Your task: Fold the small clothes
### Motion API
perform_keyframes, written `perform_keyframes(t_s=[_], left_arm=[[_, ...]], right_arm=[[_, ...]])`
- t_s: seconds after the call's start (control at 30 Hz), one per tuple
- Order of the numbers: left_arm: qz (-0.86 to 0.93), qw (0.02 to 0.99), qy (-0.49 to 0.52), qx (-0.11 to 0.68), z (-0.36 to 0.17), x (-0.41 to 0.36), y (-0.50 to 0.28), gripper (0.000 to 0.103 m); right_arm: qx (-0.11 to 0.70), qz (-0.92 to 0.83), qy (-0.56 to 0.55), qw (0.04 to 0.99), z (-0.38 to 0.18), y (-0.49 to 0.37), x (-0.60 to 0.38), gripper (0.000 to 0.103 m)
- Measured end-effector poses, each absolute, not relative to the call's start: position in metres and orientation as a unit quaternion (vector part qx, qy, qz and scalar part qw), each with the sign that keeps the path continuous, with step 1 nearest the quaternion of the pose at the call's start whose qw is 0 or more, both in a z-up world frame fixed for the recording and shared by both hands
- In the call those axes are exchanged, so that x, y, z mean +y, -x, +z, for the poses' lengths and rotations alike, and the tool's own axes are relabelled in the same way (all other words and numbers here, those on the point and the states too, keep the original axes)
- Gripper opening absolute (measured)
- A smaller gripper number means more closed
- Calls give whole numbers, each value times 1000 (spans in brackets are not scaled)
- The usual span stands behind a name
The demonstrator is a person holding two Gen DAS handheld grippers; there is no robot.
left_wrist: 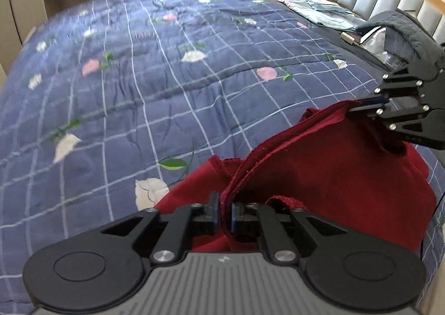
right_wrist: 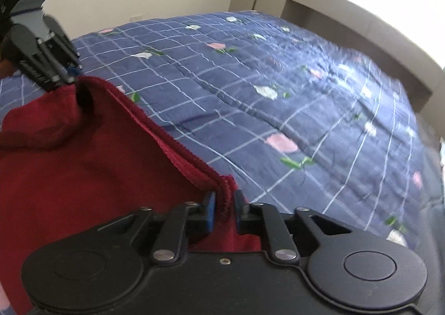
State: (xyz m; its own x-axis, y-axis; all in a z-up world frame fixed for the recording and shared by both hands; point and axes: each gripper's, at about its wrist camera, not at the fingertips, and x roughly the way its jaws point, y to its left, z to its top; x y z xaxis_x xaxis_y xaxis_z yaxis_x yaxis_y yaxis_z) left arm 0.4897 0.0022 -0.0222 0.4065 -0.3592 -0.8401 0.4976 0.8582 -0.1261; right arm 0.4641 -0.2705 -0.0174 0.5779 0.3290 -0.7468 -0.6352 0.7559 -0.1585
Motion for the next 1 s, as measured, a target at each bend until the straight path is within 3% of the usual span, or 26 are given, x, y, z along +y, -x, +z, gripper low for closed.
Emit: perform_keyframes(t_s=[0.03, 0.1, 0.13, 0.2, 0.37, 0.57, 0.83, 0.97, 1.0], left_arm=[[-266, 831, -62, 484, -25, 6, -492, 24], [-279, 822, -42, 495, -29, 16, -499, 91], [-281, 822, -35, 494, -28, 20, -500, 100], [-289, 826, -24, 484, -25, 31, -502, 102], [-284, 840, 57, 459, -13, 63, -505, 102], [-258, 856, 113, 434, -7, 79, -478, 102], [-289, 859, 64, 418, -20, 29, -410, 103], [-244, 883, -20, 400, -30, -3, -394, 101], [-222, 890, -31, 397, -33, -8, -394, 94]], right_arm=[[370, 280, 192, 865, -20, -467, -275, 28], [382, 285, 147, 867, -23, -473, -287, 37], [385, 286, 126, 868, -23, -474, -292, 49], [388, 282, 83, 873, -21, -478, -305, 68], [366, 257, 6, 894, -9, -471, -337, 83], [302, 257, 59, 916, -2, -415, -343, 100], [254, 262, 186, 912, -26, -351, -318, 100], [250, 241, 201, 916, -31, -351, -311, 84], [252, 237, 192, 918, -30, -354, -313, 79]])
